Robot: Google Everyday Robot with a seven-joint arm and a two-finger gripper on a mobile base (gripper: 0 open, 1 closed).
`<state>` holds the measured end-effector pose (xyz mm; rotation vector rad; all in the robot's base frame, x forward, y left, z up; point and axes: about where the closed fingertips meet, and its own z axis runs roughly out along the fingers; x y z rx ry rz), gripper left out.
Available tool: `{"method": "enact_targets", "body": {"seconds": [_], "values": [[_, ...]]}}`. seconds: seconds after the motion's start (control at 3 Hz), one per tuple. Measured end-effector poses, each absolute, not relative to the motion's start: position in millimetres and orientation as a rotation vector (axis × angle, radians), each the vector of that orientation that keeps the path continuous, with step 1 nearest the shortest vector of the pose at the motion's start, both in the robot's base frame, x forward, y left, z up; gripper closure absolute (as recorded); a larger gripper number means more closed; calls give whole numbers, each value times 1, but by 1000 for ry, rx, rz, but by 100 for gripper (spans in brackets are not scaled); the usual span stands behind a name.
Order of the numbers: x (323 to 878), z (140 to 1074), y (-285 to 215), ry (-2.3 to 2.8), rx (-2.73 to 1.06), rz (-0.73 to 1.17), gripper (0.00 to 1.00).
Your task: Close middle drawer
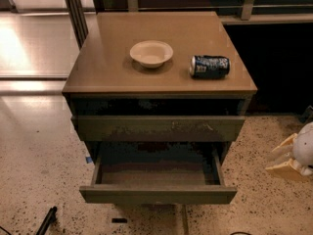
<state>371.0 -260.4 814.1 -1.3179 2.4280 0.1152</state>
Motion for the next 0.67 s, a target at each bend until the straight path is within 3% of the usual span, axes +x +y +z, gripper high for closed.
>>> {"method": "enact_targets", "body": {"seconds": [0.33,0.67], "values": [[369,811,-261,2433,-1313,119,89],[364,772,-270,2459,-1269,177,100]]}}
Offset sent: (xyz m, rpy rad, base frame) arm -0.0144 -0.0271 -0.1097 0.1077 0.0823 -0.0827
